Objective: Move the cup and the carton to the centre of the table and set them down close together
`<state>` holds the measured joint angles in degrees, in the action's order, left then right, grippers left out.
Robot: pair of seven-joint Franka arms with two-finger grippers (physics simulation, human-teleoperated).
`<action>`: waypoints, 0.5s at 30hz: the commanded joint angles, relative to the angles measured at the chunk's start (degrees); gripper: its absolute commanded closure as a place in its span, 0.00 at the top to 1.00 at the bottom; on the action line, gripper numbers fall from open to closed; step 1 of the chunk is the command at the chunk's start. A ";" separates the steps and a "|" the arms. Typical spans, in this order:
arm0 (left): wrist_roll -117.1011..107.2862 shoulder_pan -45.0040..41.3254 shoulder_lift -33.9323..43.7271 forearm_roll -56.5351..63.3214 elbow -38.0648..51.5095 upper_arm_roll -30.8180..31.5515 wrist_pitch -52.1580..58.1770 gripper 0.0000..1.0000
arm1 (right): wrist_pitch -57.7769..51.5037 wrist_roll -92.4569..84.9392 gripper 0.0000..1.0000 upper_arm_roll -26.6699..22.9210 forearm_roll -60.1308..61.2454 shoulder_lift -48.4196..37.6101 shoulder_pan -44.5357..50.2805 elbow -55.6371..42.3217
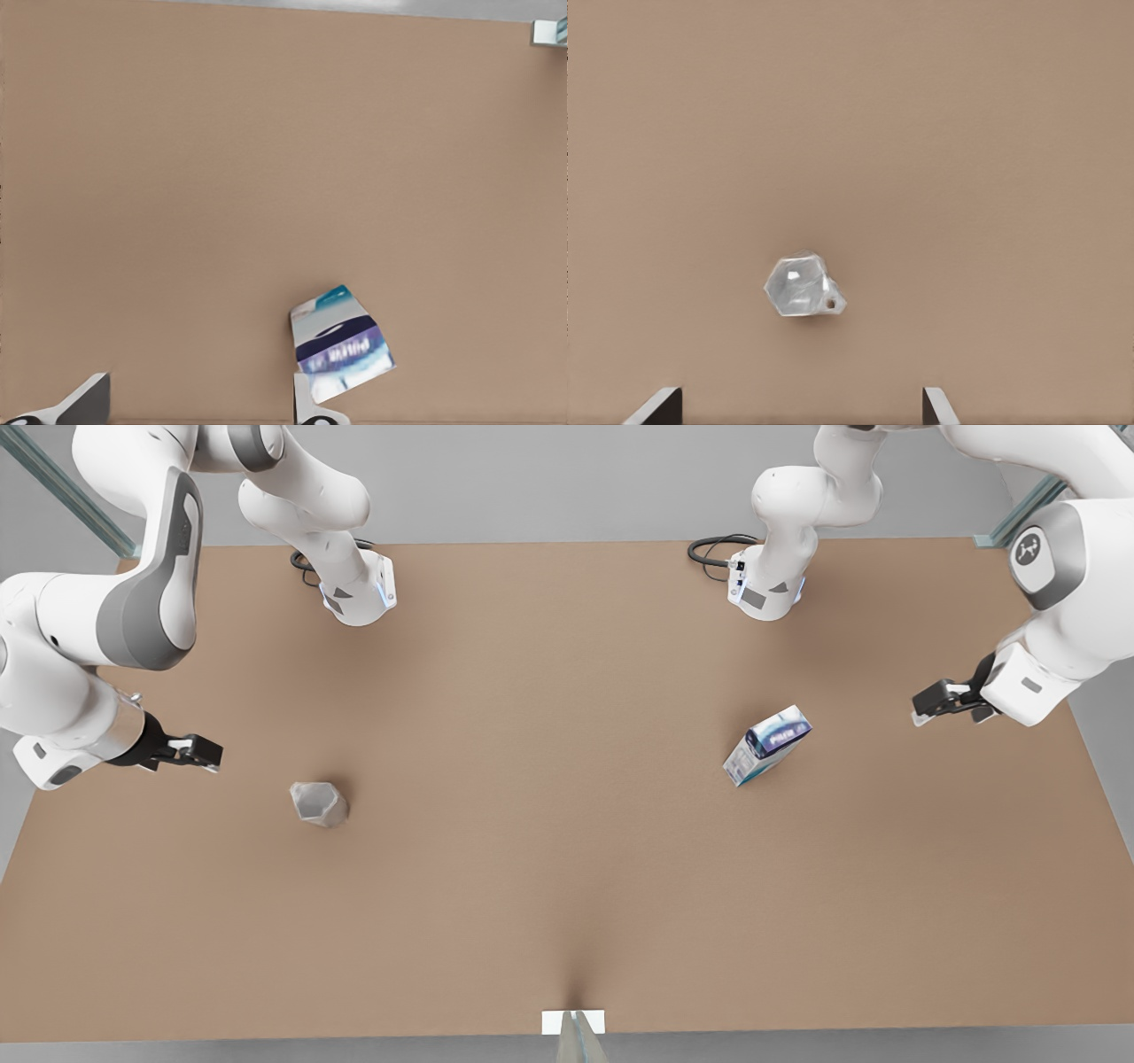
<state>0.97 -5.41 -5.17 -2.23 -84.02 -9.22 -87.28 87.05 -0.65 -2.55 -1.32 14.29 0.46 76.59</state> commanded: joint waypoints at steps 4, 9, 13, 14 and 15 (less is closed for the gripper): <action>-0.53 -0.13 -2.82 0.30 2.55 -0.01 5.27 1.00 | 4.87 0.30 1.00 0.62 0.53 5.04 3.93 5.92; -4.83 -2.50 -1.15 -0.49 -2.28 0.43 9.49 1.00 | 12.61 2.76 1.00 0.62 2.11 10.76 8.60 13.40; -6.50 -3.82 0.07 -0.58 -7.11 0.43 6.25 1.00 | 16.56 2.06 1.00 0.53 2.02 10.14 7.63 18.76; -6.59 -4.61 0.34 -0.58 -8.79 0.43 4.92 1.00 | 19.47 2.06 1.00 0.53 2.02 8.91 7.72 21.66; -6.59 -4.61 0.43 -0.58 -9.58 0.43 4.75 1.00 | 21.14 2.06 1.00 0.53 1.93 8.38 7.80 23.16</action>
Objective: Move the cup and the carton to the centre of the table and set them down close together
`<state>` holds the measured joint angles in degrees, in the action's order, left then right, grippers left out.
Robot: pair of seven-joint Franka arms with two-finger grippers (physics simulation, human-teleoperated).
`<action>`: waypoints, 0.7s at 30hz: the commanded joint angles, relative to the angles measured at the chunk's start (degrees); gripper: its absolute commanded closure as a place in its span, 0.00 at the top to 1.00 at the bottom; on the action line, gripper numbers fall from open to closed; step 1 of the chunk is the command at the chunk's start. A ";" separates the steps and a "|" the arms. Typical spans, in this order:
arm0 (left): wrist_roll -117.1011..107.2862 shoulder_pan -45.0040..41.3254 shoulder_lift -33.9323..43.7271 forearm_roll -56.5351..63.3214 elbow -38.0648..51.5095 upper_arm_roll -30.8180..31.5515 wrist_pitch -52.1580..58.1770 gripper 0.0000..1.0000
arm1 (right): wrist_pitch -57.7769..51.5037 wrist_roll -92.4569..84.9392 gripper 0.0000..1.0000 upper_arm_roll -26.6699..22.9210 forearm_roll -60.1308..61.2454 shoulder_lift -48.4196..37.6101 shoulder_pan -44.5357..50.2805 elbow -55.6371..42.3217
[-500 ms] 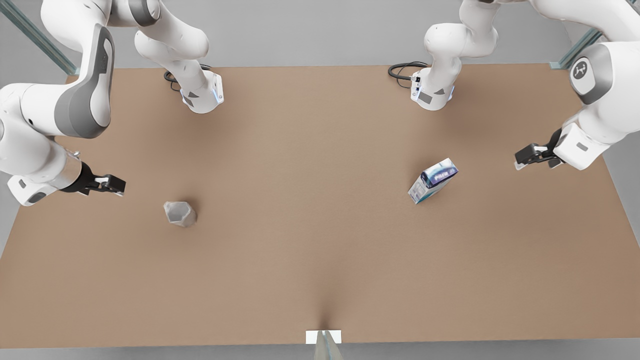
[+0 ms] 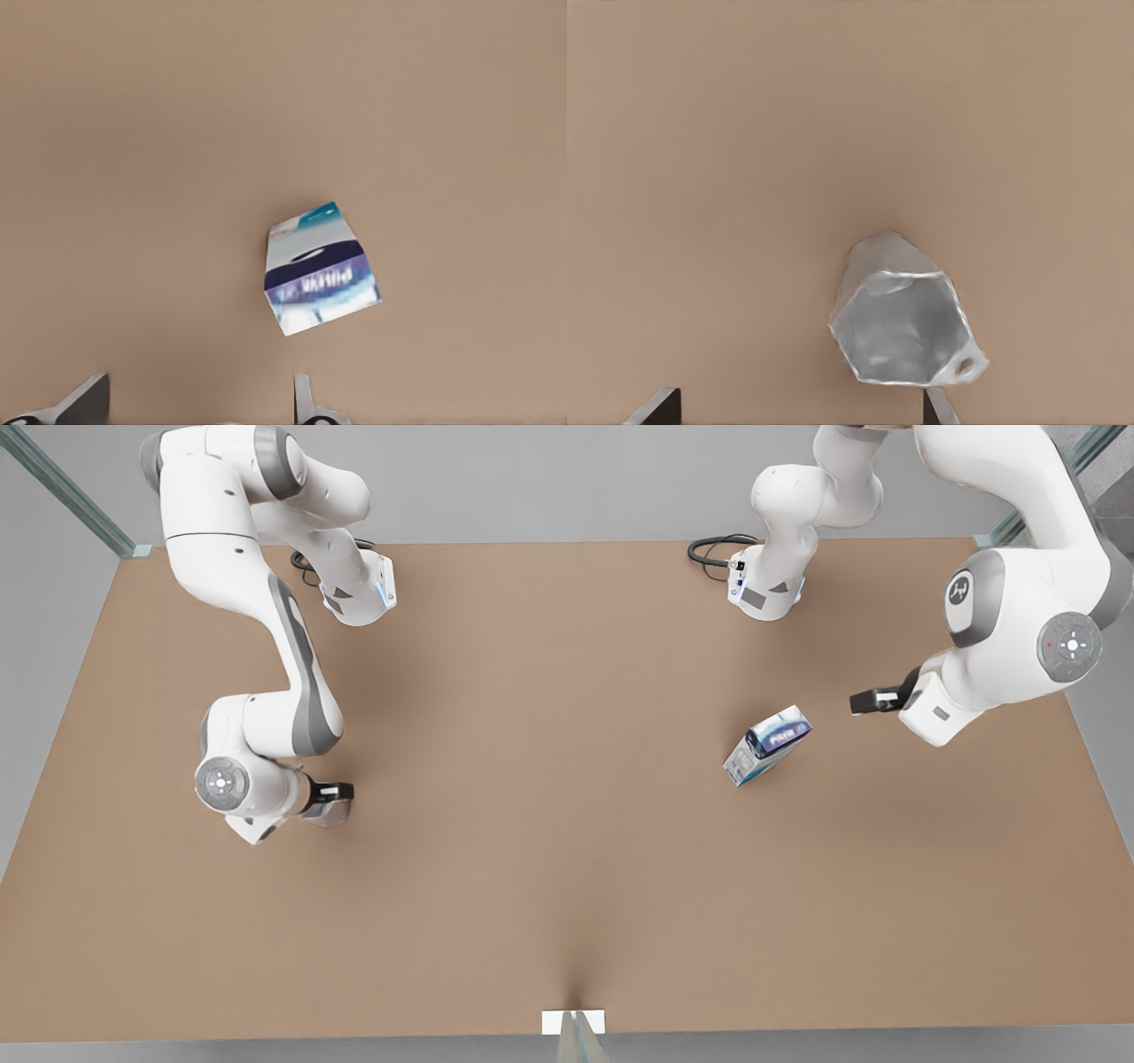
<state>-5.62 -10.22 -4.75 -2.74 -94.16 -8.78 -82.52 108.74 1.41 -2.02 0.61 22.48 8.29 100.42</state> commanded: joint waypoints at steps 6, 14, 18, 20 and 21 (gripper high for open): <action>0.18 -1.65 0.10 -0.25 -3.58 0.17 -1.67 1.00 | 3.50 -0.09 1.00 0.00 -0.79 -0.78 -0.02 5.31; -0.09 -2.35 0.36 -0.51 -6.30 0.17 -3.34 1.00 | 7.81 -0.26 1.00 0.00 -0.97 2.30 -0.11 6.37; -5.71 -2.61 0.62 -0.51 -7.97 0.17 -3.26 1.00 | 9.30 -0.35 1.00 -0.09 -1.05 3.97 -0.29 5.84; -9.93 -3.32 0.45 -0.51 -8.24 0.17 -3.26 1.00 | 9.92 -0.35 1.00 -0.09 -1.05 4.41 -0.11 5.84; -10.46 -3.40 0.36 -0.51 -8.32 0.17 -3.26 1.00 | 10.00 -0.35 1.00 -0.09 -1.05 4.94 -0.03 5.84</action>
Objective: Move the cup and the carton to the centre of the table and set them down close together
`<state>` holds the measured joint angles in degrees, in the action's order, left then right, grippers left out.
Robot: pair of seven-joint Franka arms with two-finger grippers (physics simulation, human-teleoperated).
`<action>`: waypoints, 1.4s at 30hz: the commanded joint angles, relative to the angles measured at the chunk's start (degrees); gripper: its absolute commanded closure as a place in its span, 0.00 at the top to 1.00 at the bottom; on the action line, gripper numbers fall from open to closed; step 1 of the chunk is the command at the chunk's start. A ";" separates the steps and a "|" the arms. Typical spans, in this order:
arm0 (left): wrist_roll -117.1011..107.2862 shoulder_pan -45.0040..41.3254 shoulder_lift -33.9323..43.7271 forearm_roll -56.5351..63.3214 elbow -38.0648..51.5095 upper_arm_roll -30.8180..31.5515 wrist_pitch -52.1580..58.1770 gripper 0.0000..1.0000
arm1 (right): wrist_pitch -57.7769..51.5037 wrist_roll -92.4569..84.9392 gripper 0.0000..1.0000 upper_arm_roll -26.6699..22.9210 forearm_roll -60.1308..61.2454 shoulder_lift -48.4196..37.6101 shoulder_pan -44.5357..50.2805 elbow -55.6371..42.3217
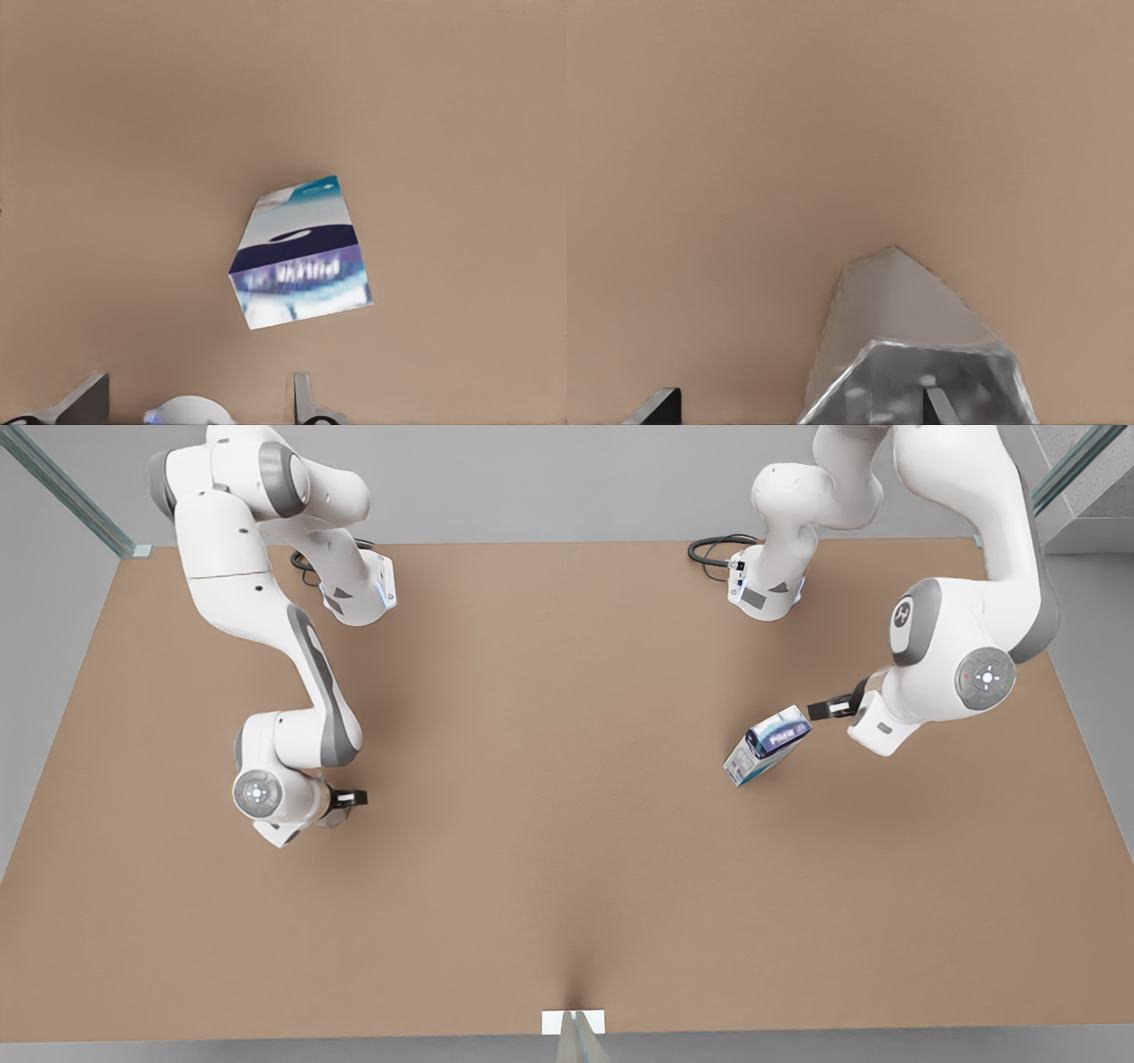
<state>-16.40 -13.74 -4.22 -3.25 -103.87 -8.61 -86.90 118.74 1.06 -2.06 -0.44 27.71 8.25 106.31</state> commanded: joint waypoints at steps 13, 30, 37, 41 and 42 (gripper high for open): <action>-20.07 -2.70 2.55 0.00 -6.61 -0.01 -5.64 1.00 | -0.17 -2.29 0.21 -0.05 0.00 2.53 -0.78 -0.49; -65.16 -4.90 5.89 -2.73 -17.33 -0.01 -21.11 1.00 | -1.93 -5.36 0.21 0.21 3.60 4.37 10.29 -14.20; -77.91 -4.98 6.41 -2.73 -20.41 -0.18 -25.51 1.00 | -1.76 11.68 0.21 2.06 9.05 24.49 29.89 -45.74; -79.75 -5.69 6.06 -2.73 -21.37 -0.18 -26.56 1.00 | 3.87 21.70 0.21 4.34 9.05 31.71 31.83 -54.45; -80.72 -5.86 6.24 -2.73 -22.51 -0.18 -28.41 1.00 | 4.31 22.15 0.21 4.70 9.05 32.06 31.83 -54.45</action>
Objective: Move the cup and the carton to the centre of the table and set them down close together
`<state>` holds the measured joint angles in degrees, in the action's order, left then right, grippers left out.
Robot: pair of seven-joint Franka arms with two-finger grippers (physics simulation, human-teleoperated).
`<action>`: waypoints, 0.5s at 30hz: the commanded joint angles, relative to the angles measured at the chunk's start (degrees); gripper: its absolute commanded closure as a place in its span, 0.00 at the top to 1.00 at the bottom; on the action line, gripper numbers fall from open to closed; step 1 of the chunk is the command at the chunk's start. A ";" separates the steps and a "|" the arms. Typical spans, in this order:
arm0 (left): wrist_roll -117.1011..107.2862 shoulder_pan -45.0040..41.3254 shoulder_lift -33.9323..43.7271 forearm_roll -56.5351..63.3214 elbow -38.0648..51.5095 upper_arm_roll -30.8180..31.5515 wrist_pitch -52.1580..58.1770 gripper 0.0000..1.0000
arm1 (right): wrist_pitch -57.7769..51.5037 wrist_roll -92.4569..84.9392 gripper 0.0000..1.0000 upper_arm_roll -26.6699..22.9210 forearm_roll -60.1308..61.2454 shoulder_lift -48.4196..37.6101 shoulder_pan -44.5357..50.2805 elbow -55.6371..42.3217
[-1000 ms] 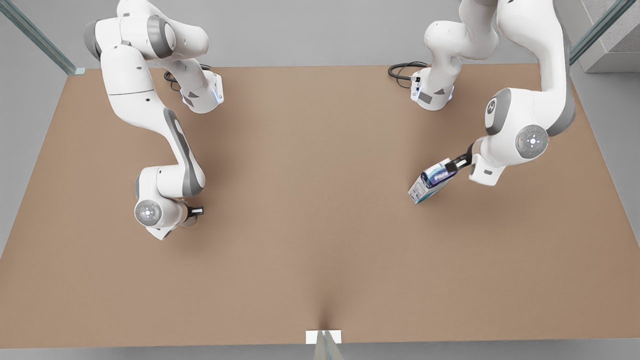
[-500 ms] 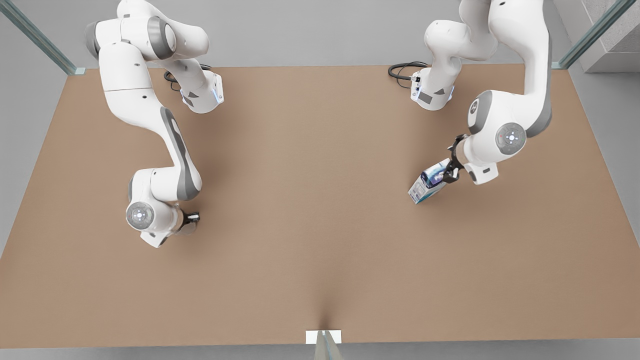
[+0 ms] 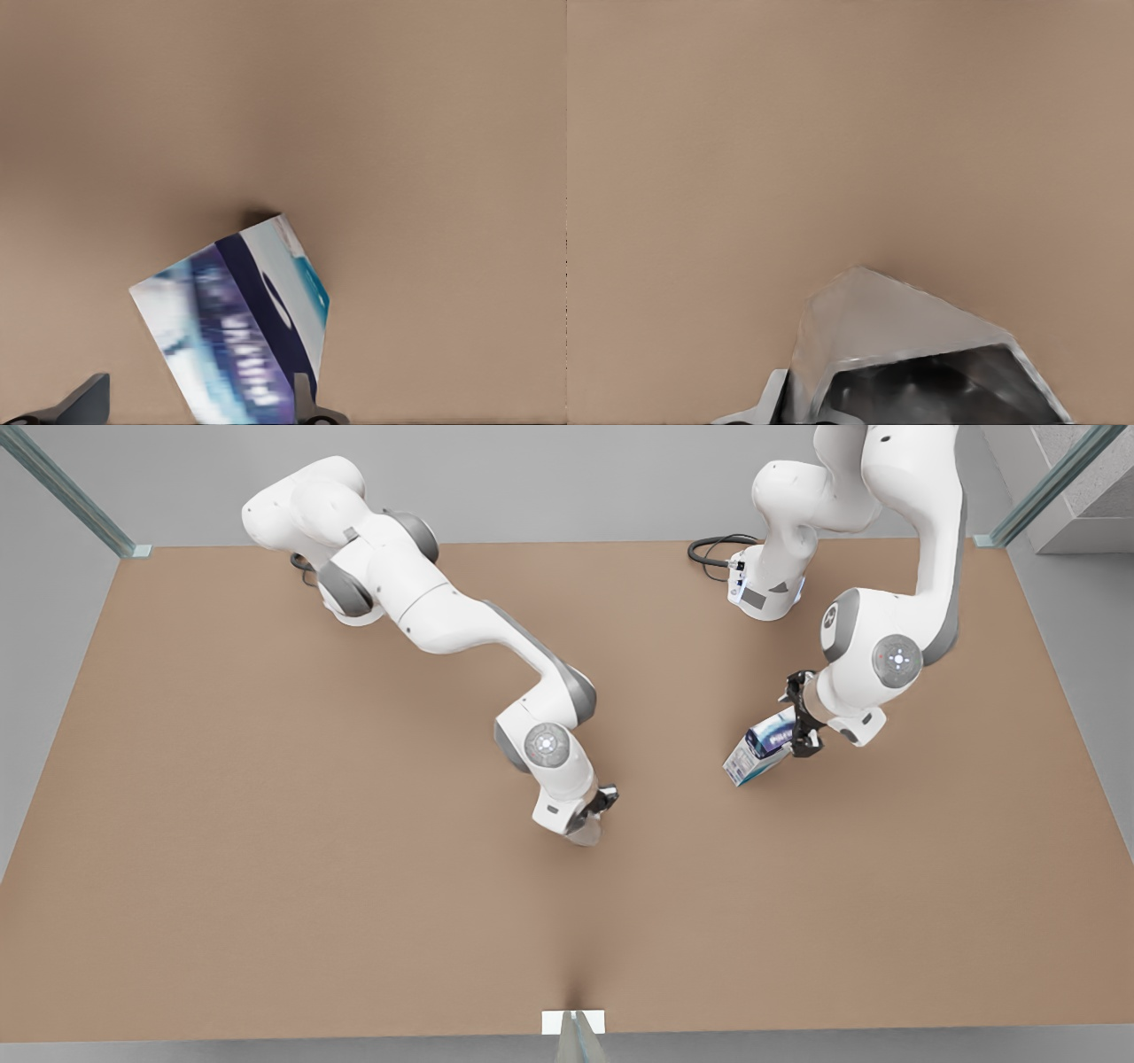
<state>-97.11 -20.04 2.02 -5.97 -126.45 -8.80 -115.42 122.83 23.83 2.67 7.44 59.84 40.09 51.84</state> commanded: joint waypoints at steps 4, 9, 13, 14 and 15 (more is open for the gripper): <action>-1.06 0.17 0.09 0.00 -2.04 0.01 -3.59 1.00 | 0.31 -0.19 1.00 -0.03 1.09 0.10 0.43 0.71; -6.87 0.17 -0.17 0.00 -2.04 -0.08 -3.68 1.00 | -0.13 -0.28 1.00 -0.03 1.17 -0.69 0.34 0.80; -10.29 0.17 -0.52 0.08 -2.13 -0.08 -3.59 1.00 | -12.78 -3.70 1.00 -1.53 -0.49 -10.61 -7.11 3.60; -10.30 0.17 -0.52 0.08 -2.13 -0.08 -3.59 1.00 | -17.35 -6.69 1.00 -1.53 -1.64 -15.01 -12.22 6.16; -10.30 0.17 -0.61 0.08 -2.13 -0.08 -3.59 1.00 | -22.54 -7.05 1.00 -1.53 -1.64 -16.77 -16.35 6.16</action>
<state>-107.40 -19.77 1.41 -5.91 -128.58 -8.89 -119.07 96.92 14.51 1.15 4.17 41.39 19.88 58.01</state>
